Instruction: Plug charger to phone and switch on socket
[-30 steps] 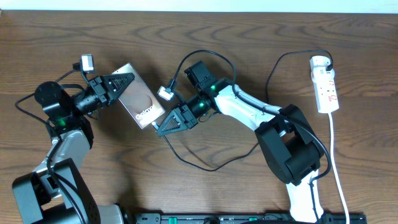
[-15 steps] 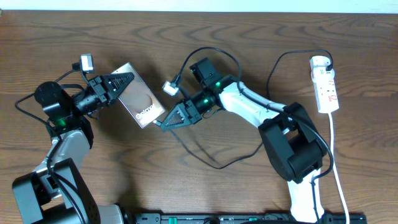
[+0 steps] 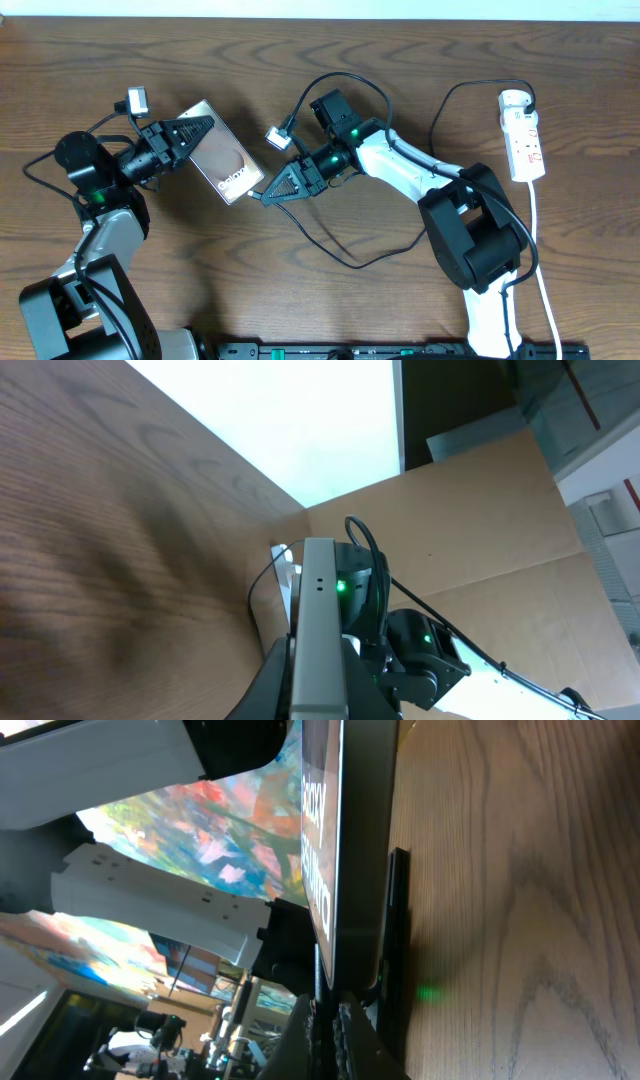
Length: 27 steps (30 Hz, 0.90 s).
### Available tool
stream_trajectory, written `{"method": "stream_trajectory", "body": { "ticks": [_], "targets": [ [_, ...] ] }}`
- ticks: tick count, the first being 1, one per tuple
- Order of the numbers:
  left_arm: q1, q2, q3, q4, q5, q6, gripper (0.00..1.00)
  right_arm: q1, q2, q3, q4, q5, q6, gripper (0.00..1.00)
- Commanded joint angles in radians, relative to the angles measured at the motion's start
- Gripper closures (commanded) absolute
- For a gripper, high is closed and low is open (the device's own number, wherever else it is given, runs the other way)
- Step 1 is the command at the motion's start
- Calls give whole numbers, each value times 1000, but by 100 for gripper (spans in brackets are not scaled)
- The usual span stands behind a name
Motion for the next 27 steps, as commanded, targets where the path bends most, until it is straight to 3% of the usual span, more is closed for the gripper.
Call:
{"method": "stream_trajectory", "body": {
  "ticks": [1,27],
  "targets": [
    [3,-13,22,6,-17,-5,93,-5,-3,4,3,-21,6,99],
    [3,-13,21,6,-121,-11,93,-29,-3,4,126,-18,130,99]
  ]
}}
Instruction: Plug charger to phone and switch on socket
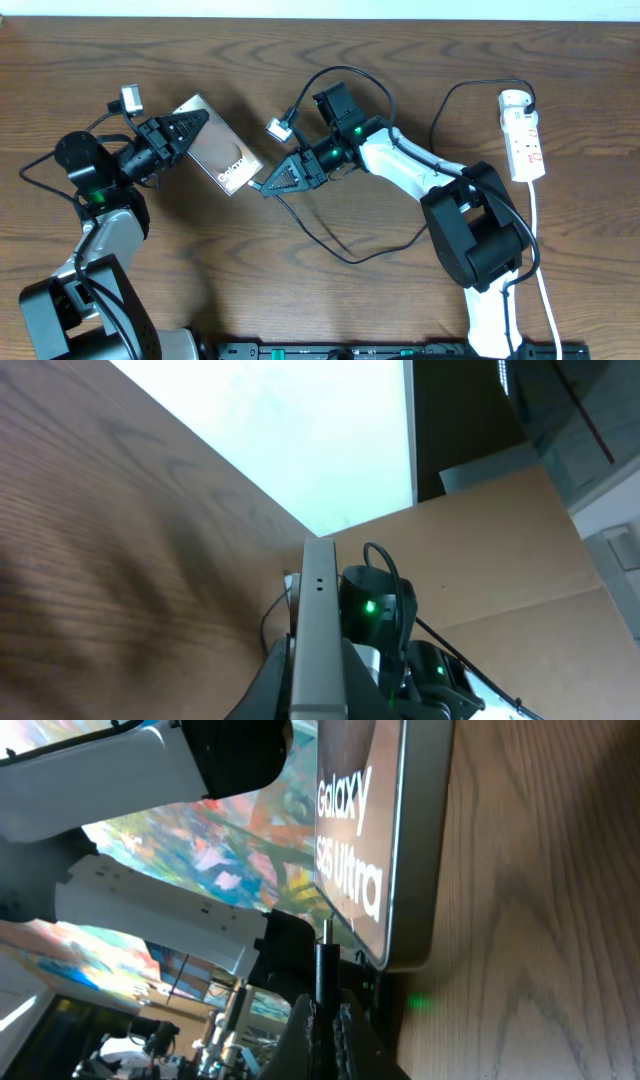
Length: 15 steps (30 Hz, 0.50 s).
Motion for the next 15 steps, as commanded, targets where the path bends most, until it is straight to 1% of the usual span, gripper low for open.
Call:
{"method": "stream_trajectory", "body": {
  "ticks": [1,4,10,15],
  "targets": [
    [3,-13,21,7,-37,-19,93,-15,-3,4,-1,-18,20,99],
    [3,-13,21,7,-71,-43,93,-21,-3,4,0,-2,53,99],
    [3,-13,21,7,-88,-52,93,-25,-3,4,1,25,79,99],
    [3,-13,21,7,-97,-61,93,-25,-3,4,50,43,137,99]
  ]
}}
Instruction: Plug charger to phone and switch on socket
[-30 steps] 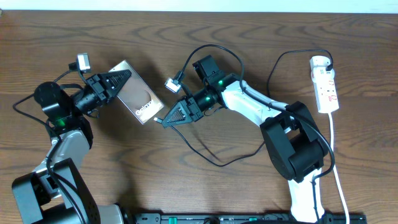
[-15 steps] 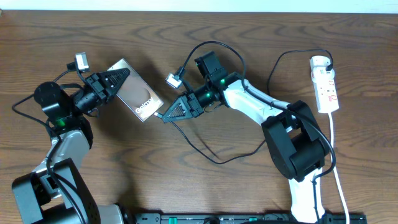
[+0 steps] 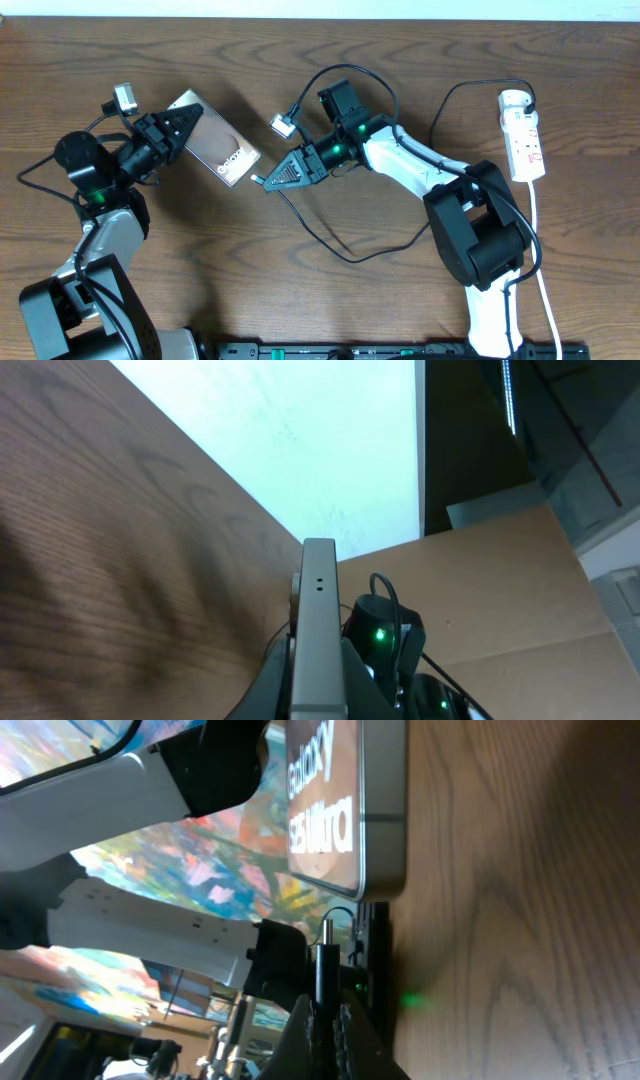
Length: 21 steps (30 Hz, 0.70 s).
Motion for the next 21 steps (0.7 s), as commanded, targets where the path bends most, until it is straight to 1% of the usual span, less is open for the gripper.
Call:
{"method": "stream_trajectory", "body": {
  "ticks": [1,7,21],
  "targets": [
    [3,-13,21,9,-9,-20,93,-8,-3,4,37,5,73,99],
    [3,-13,21,9,-10,-20,93,-8,-3,4,134,6,158,99],
    [2,-13,21,9,-16,-29,93,-8,-3,4,140,28,162,99]
  ]
}}
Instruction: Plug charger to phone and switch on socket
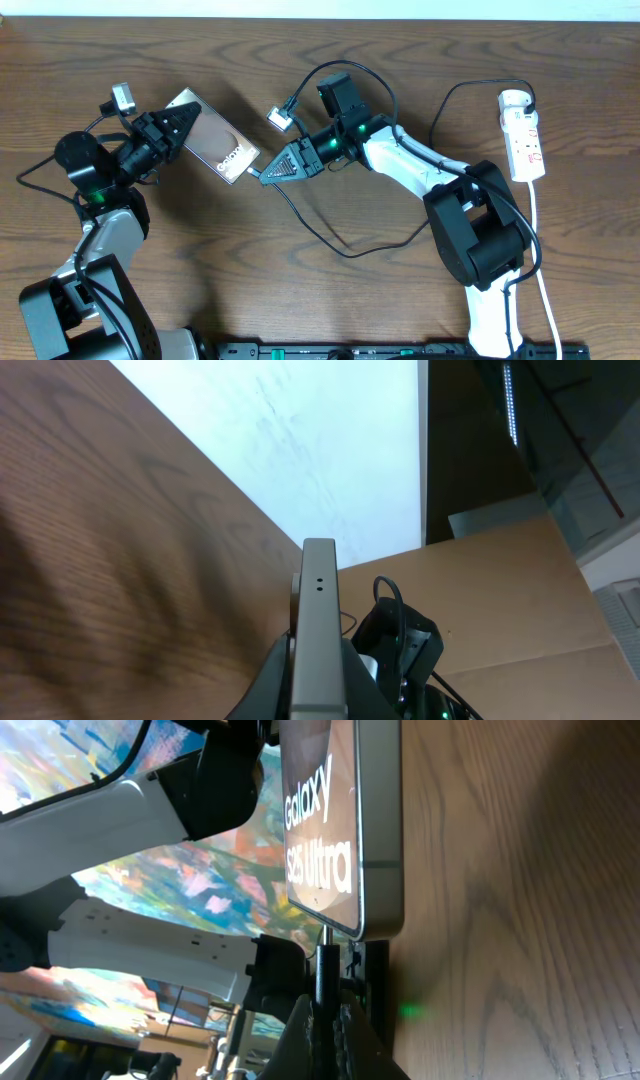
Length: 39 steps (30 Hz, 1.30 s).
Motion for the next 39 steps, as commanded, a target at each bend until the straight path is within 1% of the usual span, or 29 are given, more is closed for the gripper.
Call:
{"method": "stream_trajectory", "body": {
  "ticks": [1,13,19,28,32,34,36,39],
  "targets": [
    [2,-13,21,9,6,-21,93,-8,-3,4,3,8,11,99],
    [2,-13,10,9,13,-6,93,-9,-3,4,13,7,11,99],
    [2,-13,5,9,13,5,93,-9,-3,4,44,-43,10,99],
    [2,-13,5,9,13,3,93,-9,-3,4,51,-44,14,99],
    [2,-13,5,9,13,-38,93,-9,-3,4,51,-17,34,99],
    [2,-13,5,9,13,-39,93,-9,-3,4,51,-14,36,99],
    [2,-13,5,9,13,-76,93,-9,-3,4,51,-9,37,99],
    [2,-13,5,9,13,-83,93,-9,-3,4,51,-3,37,99]
  ]
}}
